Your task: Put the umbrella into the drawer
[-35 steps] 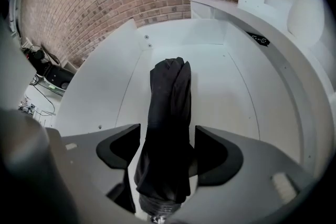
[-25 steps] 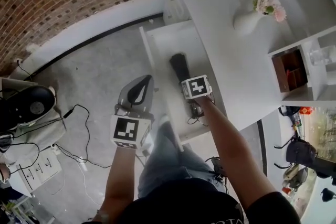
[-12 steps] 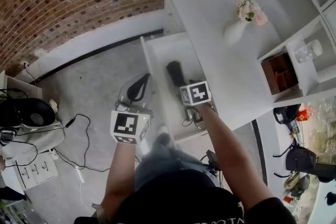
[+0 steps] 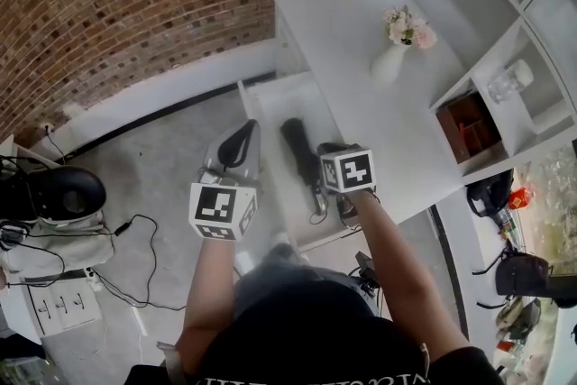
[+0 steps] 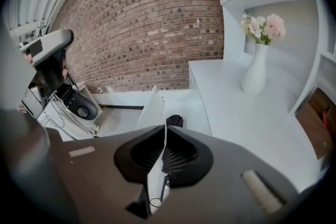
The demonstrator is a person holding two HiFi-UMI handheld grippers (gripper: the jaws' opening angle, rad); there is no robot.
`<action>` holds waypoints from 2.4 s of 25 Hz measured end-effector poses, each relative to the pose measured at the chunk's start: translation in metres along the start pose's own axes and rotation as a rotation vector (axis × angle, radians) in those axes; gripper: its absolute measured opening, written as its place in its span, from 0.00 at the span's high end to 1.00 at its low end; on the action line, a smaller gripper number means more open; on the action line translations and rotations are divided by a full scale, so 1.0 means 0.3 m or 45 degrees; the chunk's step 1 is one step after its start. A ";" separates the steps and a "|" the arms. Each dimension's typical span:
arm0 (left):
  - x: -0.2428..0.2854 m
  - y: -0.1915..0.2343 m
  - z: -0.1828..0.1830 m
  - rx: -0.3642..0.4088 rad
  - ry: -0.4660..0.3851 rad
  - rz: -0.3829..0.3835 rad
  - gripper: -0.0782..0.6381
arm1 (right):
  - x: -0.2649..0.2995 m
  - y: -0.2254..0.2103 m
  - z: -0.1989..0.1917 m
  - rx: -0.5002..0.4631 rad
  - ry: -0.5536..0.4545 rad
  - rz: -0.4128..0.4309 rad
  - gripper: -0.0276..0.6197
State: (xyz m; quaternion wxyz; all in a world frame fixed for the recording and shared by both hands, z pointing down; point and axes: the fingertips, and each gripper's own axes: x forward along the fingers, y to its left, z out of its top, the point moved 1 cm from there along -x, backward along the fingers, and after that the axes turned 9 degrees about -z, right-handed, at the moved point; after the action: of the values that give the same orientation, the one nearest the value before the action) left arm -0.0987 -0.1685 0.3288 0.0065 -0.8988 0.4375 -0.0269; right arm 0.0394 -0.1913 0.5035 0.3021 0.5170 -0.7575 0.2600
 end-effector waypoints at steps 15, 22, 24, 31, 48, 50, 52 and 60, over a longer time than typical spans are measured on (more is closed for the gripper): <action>-0.004 -0.097 0.097 0.076 -0.062 -0.054 0.89 | -0.366 -0.025 0.138 0.115 -0.404 0.085 0.95; -0.015 -0.086 0.130 0.092 -0.086 -0.056 0.89 | -0.579 -0.021 0.215 -0.018 -0.680 0.026 0.95; -0.014 -0.079 0.142 0.099 -0.096 -0.054 0.89 | -0.631 -0.024 0.231 -0.054 -0.745 -0.014 0.95; -0.020 -0.034 0.170 0.095 -0.134 -0.035 0.89 | -0.796 -0.050 0.301 -0.170 -0.939 -0.184 0.95; -0.001 -0.021 0.252 0.162 -0.181 -0.064 0.89 | -0.952 -0.185 0.344 -0.177 -1.095 -0.503 0.95; 0.001 -0.024 0.261 0.171 -0.188 -0.066 0.89 | -0.955 -0.199 0.336 -0.172 -1.087 -0.510 0.95; 0.002 -0.027 0.269 0.171 -0.199 -0.070 0.89 | -0.961 -0.209 0.335 -0.176 -1.095 -0.514 0.95; -0.002 -0.009 0.290 0.159 -0.226 -0.078 0.89 | -0.984 -0.214 0.352 -0.187 -1.118 -0.552 0.95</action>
State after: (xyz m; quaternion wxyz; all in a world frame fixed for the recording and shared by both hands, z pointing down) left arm -0.0924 -0.1674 0.2421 0.1006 -0.9084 0.4050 0.0255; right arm 0.1634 -0.1022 0.2224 0.0369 0.7007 -0.7046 -0.1052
